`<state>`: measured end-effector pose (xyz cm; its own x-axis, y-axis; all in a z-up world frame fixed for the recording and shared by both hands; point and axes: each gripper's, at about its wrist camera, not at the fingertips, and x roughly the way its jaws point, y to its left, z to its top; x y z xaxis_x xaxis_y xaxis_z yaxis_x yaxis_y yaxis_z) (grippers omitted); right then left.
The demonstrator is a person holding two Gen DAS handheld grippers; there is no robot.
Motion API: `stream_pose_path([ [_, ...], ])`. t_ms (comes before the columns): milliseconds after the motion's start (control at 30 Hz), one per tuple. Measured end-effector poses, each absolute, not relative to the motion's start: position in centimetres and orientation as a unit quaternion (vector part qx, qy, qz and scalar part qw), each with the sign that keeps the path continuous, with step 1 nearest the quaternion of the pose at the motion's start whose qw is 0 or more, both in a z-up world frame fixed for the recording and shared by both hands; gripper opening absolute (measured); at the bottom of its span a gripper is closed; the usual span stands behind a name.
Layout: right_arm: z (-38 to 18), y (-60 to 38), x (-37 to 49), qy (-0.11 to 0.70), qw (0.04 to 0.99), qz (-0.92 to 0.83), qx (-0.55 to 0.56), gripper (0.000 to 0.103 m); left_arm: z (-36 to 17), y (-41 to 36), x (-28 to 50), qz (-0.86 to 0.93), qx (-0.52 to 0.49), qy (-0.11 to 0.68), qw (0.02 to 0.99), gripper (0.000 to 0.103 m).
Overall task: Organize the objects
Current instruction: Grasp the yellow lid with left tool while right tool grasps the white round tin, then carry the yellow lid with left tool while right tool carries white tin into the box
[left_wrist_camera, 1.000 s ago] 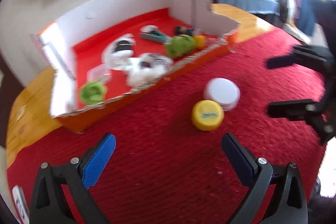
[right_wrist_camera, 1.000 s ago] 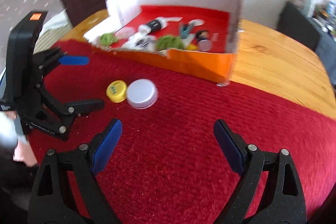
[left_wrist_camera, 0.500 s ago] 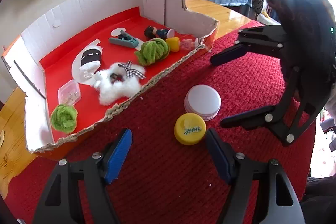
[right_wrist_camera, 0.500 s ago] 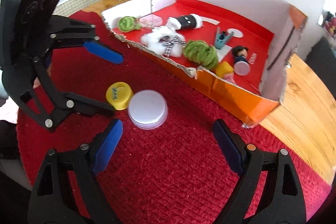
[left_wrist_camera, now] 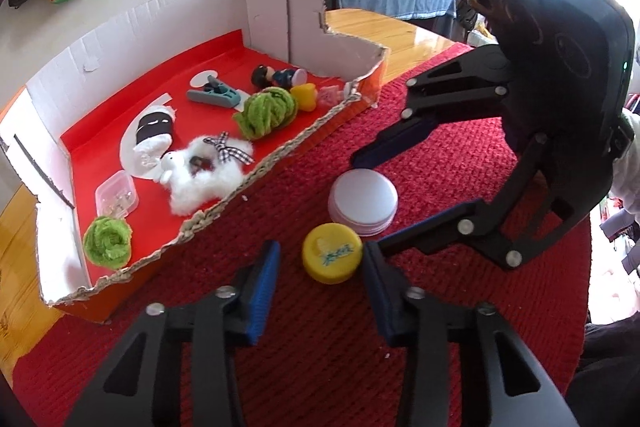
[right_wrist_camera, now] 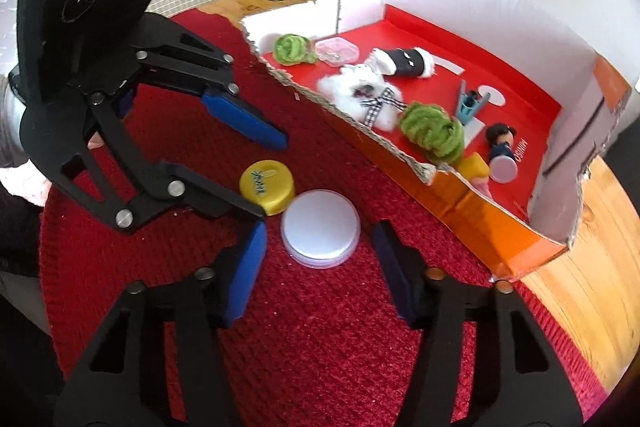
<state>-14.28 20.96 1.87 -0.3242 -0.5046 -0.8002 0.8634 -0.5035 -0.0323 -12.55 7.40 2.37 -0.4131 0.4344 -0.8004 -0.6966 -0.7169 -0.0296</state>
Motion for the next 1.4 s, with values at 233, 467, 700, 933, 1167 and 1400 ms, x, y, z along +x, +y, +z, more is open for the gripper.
stream_pose_path([
  [233,2.1,20.6,-13.0,0.259,0.441,-0.781,0.357,0.039,2.4,7.5,-11.8,0.827,-0.409,0.163,0.351,0.032],
  [467,4.0,21.4,-11.6,0.24,0.415,-0.809,0.339,0.039,3.8,6.6,-10.1,0.844,-0.389,0.152,0.336,0.032],
  [700,7.2,21.8,-9.1,0.182,0.376,-0.851,0.319,0.039,7.3,3.8,-8.5,0.875,-0.358,0.097,0.311,0.032],
  [933,9.8,21.9,-8.1,0.131,0.335,-0.88,0.311,0.039,10.1,1.0,-7.5,0.892,-0.347,0.051,0.284,0.032],
  [1167,9.2,22.3,-8.6,0.111,0.302,-0.888,0.328,0.039,10.5,-0.5,-7.0,0.898,-0.345,0.035,0.271,0.032],
  [1400,9.4,22.7,-9.5,0.103,0.287,-0.893,0.33,0.039,10.6,-0.2,-7.6,0.899,-0.349,0.039,0.262,0.032],
])
